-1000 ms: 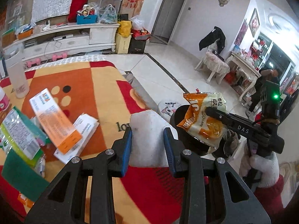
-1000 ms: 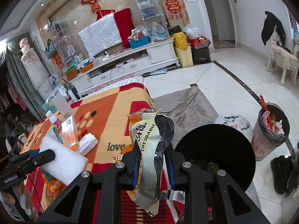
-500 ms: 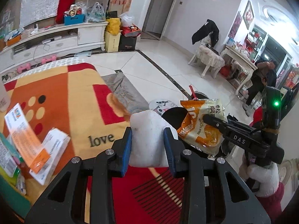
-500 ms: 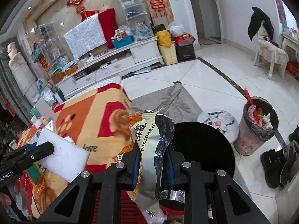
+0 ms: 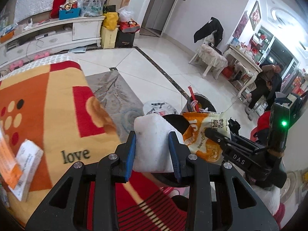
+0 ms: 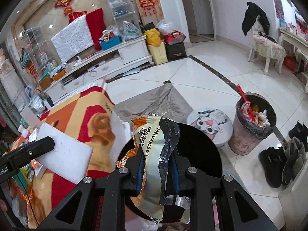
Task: Collect trash
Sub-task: 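Carry the foam block and wrapper over the black bin with both tools, then open both tools to drop the foam block and wrapper into the bin, then return both tools to the table toward the sponge and medicine box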
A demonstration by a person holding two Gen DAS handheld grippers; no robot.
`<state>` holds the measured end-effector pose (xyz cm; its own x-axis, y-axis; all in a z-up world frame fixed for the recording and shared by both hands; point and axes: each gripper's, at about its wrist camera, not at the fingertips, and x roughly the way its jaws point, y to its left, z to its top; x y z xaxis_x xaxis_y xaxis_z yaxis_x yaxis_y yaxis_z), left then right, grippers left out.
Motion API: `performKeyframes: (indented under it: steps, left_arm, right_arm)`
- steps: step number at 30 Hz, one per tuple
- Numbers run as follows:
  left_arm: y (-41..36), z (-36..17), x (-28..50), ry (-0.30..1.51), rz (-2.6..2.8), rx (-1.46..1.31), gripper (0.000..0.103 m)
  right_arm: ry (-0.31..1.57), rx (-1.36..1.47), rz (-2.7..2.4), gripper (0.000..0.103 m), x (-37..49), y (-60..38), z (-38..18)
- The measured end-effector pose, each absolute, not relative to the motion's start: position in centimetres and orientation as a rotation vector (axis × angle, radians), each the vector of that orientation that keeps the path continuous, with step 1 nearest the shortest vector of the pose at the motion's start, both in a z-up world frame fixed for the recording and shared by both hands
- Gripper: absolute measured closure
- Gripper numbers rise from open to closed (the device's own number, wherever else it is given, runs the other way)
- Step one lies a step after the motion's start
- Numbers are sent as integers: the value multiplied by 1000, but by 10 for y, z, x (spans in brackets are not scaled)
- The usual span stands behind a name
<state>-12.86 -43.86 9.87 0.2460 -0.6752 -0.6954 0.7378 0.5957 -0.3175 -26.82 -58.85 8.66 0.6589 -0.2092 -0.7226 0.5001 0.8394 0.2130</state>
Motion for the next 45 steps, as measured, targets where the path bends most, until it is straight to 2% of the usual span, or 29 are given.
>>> performKeyframes:
  steps: [4,6,8,11,14,15,26,45]
  left_arm:
    - [-452,89,-131,923,-964,74,71]
    - [-456,85,-131,926,-963,71,71]
    - [-461,78,-130,935,-966,56,69]
    - [-466,68,-130,953,-974,48,65]
    - [-468,62,-131,975,-986,51,48]
    - [-467,61,-132,977,-991,49,46]
    - [-438,77,-138,934,-928,78,46]
    - [-338,87,-128,895,-703,58,46]
  right_arm:
    - [749,435,-437,80,-268,-597,82]
    - [755,424,-464,75,-268,-600,80]
    - [746,431,-487,51,-272,-603,78]
    - [744,457,-488,50,-276,-607,76]
    - [743,455,-487,50,-280,-606,77]
    - [743,454,-485,50,-281,-605,77]
    - [761,447,-431,49,-272,-584,75]
    - [818,386,-267,42,-233,-500,72]
